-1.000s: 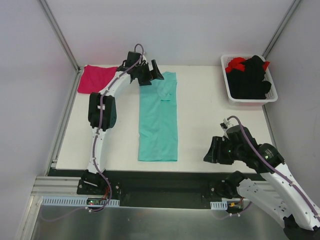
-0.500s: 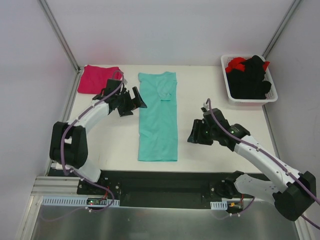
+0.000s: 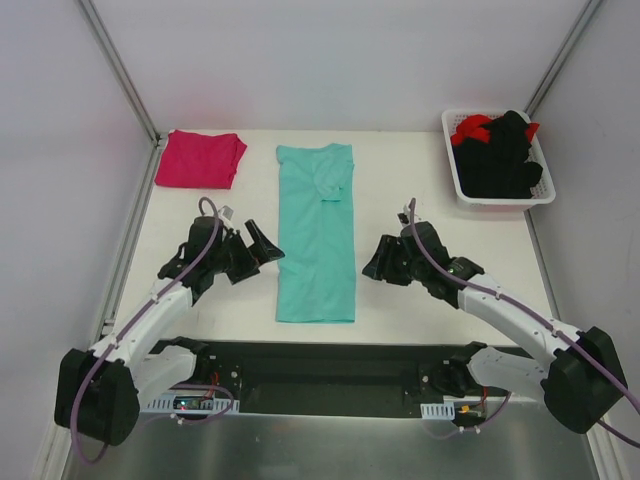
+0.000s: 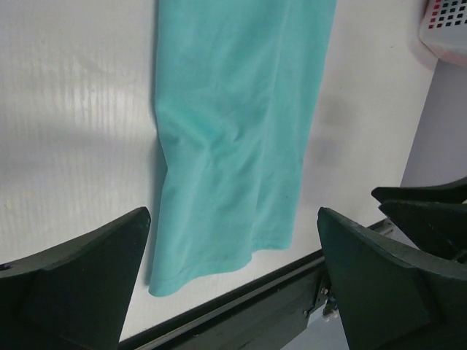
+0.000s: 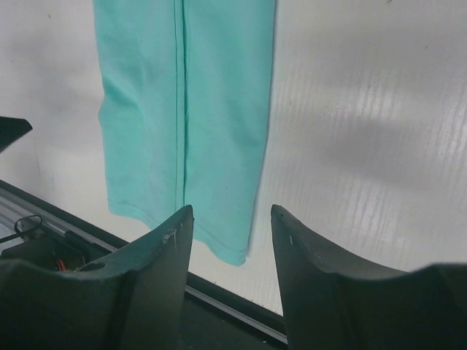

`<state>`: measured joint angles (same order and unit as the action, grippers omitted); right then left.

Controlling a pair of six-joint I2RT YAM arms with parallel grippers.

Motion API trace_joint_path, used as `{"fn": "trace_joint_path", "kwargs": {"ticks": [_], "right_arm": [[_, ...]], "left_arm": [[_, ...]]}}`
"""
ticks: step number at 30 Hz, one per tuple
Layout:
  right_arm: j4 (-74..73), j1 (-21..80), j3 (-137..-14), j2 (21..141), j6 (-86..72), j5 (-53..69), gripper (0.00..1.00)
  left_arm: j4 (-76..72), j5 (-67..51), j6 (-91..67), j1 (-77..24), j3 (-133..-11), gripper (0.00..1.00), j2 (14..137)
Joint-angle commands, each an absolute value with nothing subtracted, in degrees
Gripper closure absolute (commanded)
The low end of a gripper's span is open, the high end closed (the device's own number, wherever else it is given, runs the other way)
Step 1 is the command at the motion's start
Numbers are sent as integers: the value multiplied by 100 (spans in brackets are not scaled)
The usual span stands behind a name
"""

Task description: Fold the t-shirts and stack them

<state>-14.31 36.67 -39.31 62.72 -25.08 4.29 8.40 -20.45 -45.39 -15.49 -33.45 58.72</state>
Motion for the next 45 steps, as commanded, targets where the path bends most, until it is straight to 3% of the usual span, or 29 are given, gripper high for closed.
{"fn": "trace_joint_path", "kwargs": {"ticks": [1, 8, 20, 25, 34, 45], "right_arm": [[-616, 3665, -3710, 6232, -2970, 457, 50], [-448, 3674, -3349, 6091, -3243, 448, 50], [-536, 3964, -3023, 5906, -3516, 308, 50], [-545, 4025, -3050, 6011, -3542, 290, 50], [-466, 4096, -3033, 6170, -3603, 272, 49], [62, 4175, -2689, 6117, -3955, 334, 49]], "left_arm": [[703, -1890, -5141, -1949, -2849, 1, 5362], [703, -1055, -5747, -2961, -2374, 5, 5186], [668, -923, -6222, -3120, -1688, 20, 4720], [668, -826, -6389, -3295, -1573, 34, 4658], [650, -580, -6609, -3568, -1521, 39, 4799], [404, -440, -6855, -3832, -1301, 68, 4922]]}}
